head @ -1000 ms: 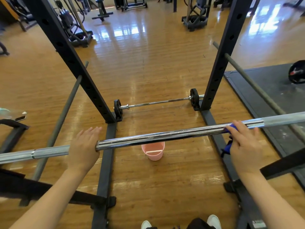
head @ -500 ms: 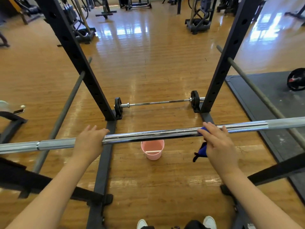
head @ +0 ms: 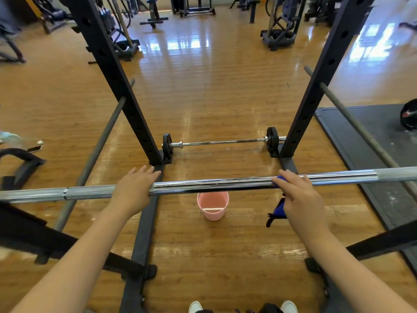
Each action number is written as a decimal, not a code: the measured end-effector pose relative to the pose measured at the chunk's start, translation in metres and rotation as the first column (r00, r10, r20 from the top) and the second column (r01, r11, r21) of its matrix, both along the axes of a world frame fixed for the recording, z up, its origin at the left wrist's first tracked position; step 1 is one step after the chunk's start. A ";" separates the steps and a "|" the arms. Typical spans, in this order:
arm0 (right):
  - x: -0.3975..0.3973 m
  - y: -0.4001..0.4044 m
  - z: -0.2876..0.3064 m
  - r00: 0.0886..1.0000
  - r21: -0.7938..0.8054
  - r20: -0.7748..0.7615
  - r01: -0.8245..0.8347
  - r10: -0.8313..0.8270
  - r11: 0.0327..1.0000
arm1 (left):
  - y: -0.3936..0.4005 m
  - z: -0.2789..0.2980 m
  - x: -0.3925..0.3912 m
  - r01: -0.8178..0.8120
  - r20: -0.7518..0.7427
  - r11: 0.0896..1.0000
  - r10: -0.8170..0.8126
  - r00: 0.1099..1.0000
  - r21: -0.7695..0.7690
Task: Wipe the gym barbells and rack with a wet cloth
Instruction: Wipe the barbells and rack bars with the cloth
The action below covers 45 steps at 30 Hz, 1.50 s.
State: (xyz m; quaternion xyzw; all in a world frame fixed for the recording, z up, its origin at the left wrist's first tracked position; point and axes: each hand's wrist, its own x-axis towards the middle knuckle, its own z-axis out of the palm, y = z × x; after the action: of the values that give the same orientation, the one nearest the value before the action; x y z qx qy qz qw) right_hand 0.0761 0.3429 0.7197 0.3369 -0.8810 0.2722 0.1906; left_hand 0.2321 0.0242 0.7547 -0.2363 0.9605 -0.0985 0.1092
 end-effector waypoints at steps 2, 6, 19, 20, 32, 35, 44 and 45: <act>-0.009 0.005 0.002 0.996 -0.045 0.045 0.081 -0.079 0.996 | 0.001 0.000 0.000 -0.006 -0.002 1.000 0.006 1.000 0.018; -0.012 -0.019 -0.002 0.995 -0.097 0.047 0.096 -0.092 0.991 | -0.002 -0.003 0.000 -0.014 -0.042 0.999 0.016 0.999 0.049; -0.005 -0.010 0.002 0.979 -0.142 0.182 0.117 -0.091 0.983 | -0.002 -0.011 0.003 -0.063 -0.128 0.994 0.074 0.989 0.088; -0.003 -0.019 0.004 0.975 -0.143 0.212 0.102 -0.070 0.984 | -0.002 -0.010 0.003 -0.057 -0.129 0.995 0.067 0.989 0.079; -0.010 -0.004 0.005 0.976 -0.094 0.182 0.142 -0.123 0.985 | 0.008 0.002 0.006 -0.044 -0.160 0.994 0.059 0.985 0.101; -0.005 -0.027 0.008 0.986 -0.097 0.140 0.102 -0.088 0.990 | 0.016 0.008 0.004 -0.073 -0.177 0.994 0.086 0.980 0.080; -0.007 -0.005 0.007 0.991 -0.069 0.132 0.014 -0.005 0.998 | 0.003 -0.022 0.013 0.061 -0.418 0.998 -0.050 0.907 0.012; -0.010 -0.003 0.007 0.987 -0.075 0.156 0.038 -0.026 0.996 | 0.003 -0.026 0.015 0.073 -0.459 0.997 -0.078 0.885 -0.028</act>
State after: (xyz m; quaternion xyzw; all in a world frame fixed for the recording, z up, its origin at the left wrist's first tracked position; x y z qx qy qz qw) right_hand 0.0661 0.3394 0.7263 0.2927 -0.8871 0.3287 0.1389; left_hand 0.2469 0.0270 0.7290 -0.2158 0.9670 -0.0485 -0.1263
